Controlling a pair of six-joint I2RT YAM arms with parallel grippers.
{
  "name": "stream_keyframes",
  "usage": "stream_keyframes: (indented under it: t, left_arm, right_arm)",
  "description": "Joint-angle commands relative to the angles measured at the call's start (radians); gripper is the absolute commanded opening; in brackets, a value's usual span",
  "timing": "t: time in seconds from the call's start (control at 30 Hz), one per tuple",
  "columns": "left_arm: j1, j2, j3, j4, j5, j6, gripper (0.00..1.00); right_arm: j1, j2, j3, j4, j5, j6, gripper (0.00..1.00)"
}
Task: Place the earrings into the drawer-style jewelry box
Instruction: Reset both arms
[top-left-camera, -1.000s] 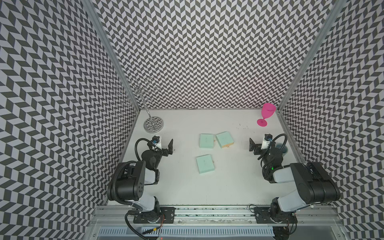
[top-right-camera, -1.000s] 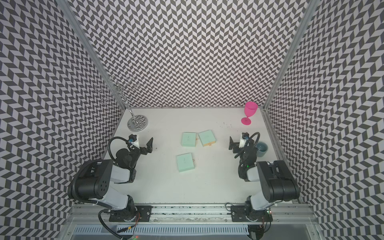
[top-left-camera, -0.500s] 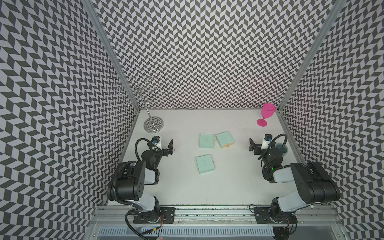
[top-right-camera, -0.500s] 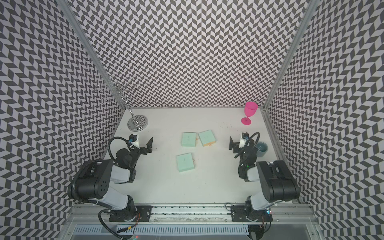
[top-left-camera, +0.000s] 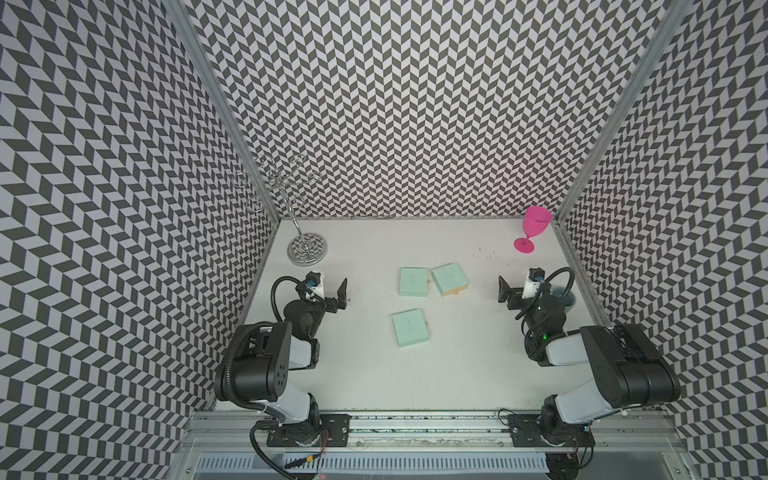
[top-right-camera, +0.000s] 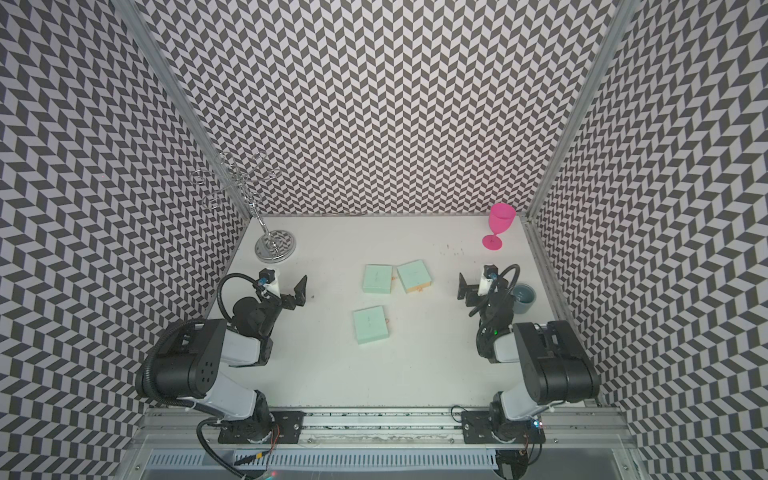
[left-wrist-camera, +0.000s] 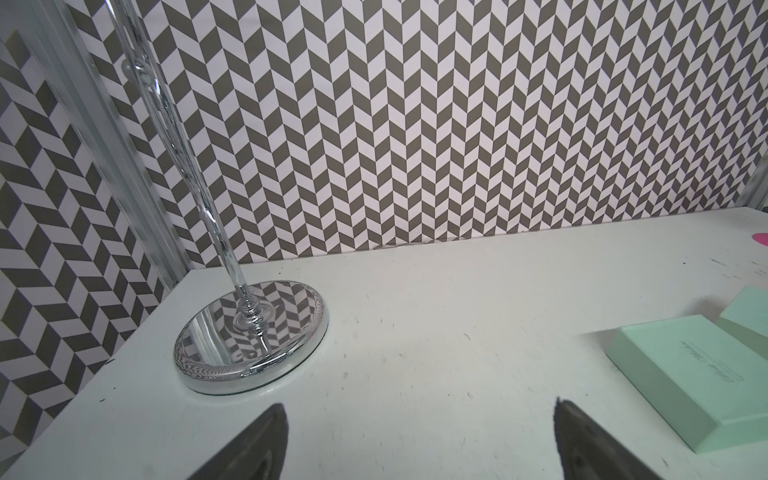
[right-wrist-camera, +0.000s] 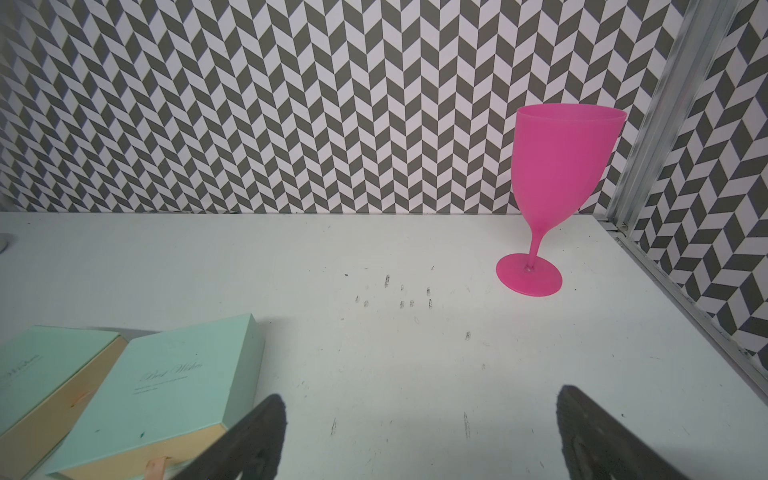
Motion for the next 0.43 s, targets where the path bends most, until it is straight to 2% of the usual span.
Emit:
stream_keyframes:
  t: [0.0, 0.4]
  left_arm:
    - [-0.006, -0.007, 0.014, 0.002, -0.004, 0.002, 1.00]
    - [-0.019, -0.010, 0.011, 0.000, -0.029, 0.008, 1.00]
  right_arm:
    - [-0.007, -0.004, 0.005, 0.081, -0.007, -0.011, 0.99]
    - [-0.006, -0.003, 0.004, 0.081, -0.007, -0.010, 0.99]
